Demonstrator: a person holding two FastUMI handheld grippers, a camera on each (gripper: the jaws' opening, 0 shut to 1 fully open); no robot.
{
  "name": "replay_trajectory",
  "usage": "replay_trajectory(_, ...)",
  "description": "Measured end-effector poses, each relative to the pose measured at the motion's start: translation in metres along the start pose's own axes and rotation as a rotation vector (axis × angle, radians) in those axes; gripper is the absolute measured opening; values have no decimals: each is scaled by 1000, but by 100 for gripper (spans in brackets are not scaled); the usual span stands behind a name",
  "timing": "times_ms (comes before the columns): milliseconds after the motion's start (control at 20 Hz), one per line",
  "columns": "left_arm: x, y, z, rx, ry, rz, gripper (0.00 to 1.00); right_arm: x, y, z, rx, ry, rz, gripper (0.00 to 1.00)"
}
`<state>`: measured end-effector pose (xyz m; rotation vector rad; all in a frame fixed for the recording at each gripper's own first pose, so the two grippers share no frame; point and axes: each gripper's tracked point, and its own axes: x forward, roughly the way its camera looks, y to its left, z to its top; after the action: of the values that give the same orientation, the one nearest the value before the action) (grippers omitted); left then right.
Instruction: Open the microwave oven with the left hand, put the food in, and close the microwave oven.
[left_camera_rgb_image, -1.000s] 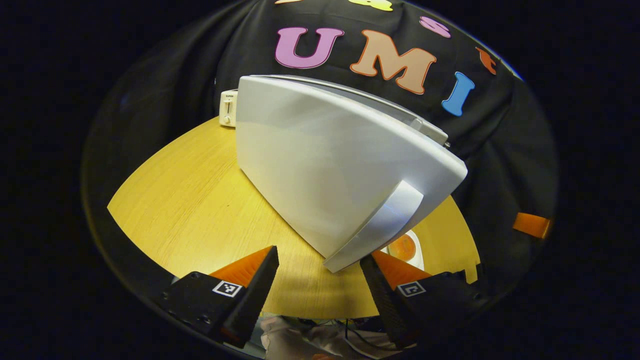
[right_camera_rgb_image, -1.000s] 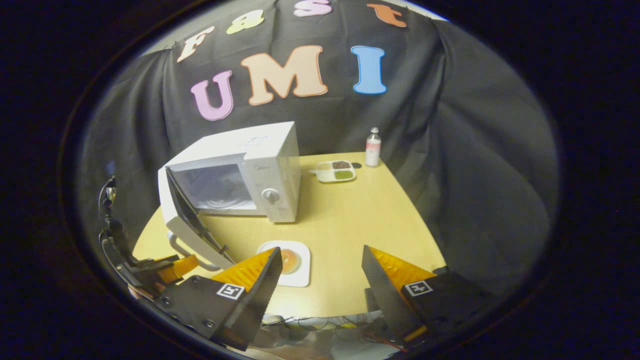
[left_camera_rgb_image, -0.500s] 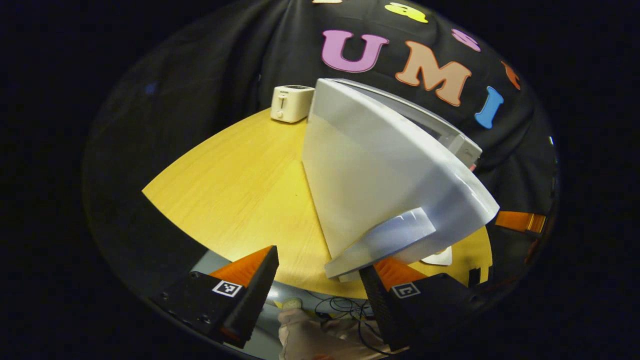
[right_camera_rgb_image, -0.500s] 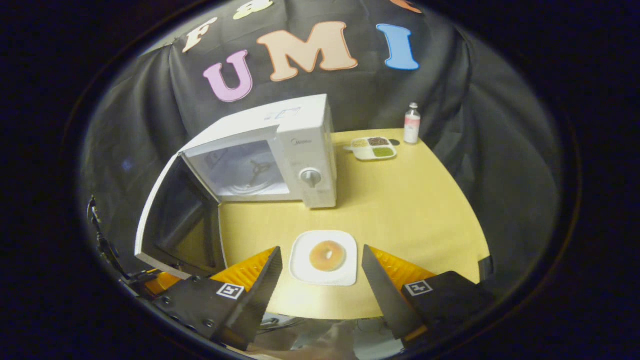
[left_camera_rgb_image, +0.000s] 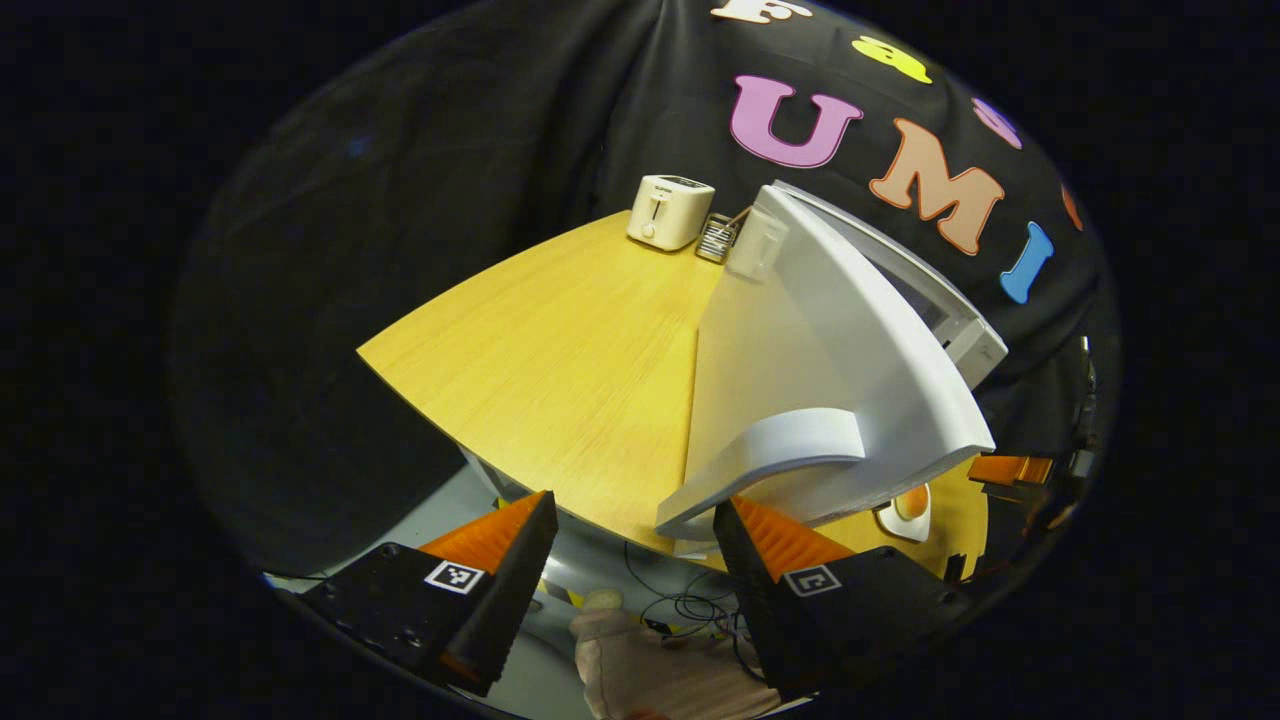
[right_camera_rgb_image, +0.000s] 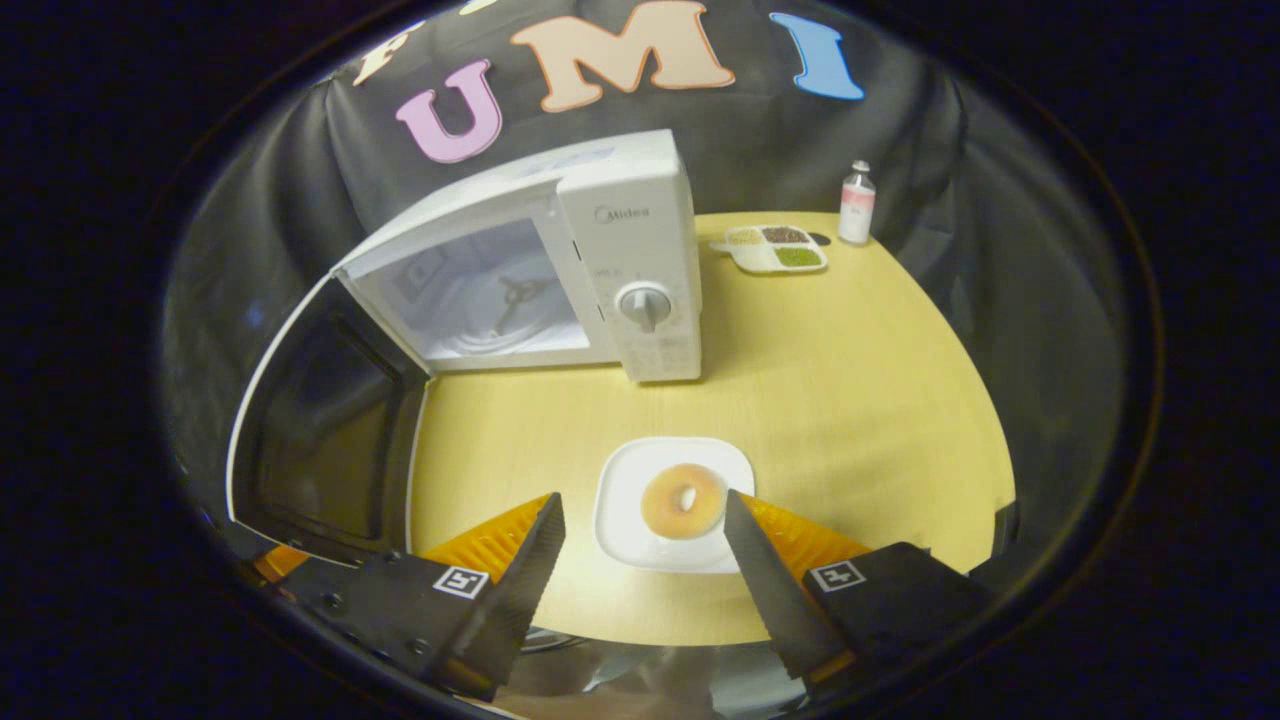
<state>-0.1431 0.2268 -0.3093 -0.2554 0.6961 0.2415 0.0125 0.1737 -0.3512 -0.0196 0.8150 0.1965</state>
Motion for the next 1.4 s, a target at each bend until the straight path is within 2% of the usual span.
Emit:
replay_trajectory(150, -2, 30, 13, 11, -18, 59, 93, 24, -7, -19, 22, 96, -19, 100)
replay_trajectory(200, -3, 41, 18, 7, -25, 83, 93, 30, -6, -26, 44, 135, -17, 94)
replay_trajectory(300, -6, 58, 28, -12, -46, 119, 93, 44, -8, -32, 94, 181, -24, 93)
replay_trajectory(350, -7, 67, 35, -25, -62, 136, 93, 48, -11, -33, 105, 191, -30, 100)
replay_trajectory(450, -12, 87, 46, -54, -93, 191, 93, 62, -19, -38, 110, 226, -63, 100)
replay_trajectory(500, -17, 97, 53, -65, -117, 226, 93, 66, -23, -40, 115, 251, -80, 92)
replay_trajectory(550, -21, 106, 62, -78, -146, 261, 93, 70, -25, -43, 122, 276, -88, 100)
replay_trajectory(700, -37, 121, 88, -102, -240, 341, 93, 81, -23, -47, 147, 320, -91, 99)
replay_trajectory(1000, -48, 104, 152, -97, -417, 328, 92, 97, -27, -53, 154, 363, -149, 99)
replay_trajectory(1250, -36, 94, 183, -56, -469, 300, 92, 103, -24, -57, 162, 352, -182, 99)
replay_trajectory(1300, -36, 94, 182, -56, -470, 292, 92, 103, -25, -54, 149, 339, -196, 89)
replay_trajectory(1350, -37, 94, 181, -56, -468, 284, 92, 104, -25, -55, 146, 330, -203, 89)
replay_trajectory(1400, -37, 95, 181, -55, -464, 275, 91, 103, -24, -55, 150, 323, -210, 85)
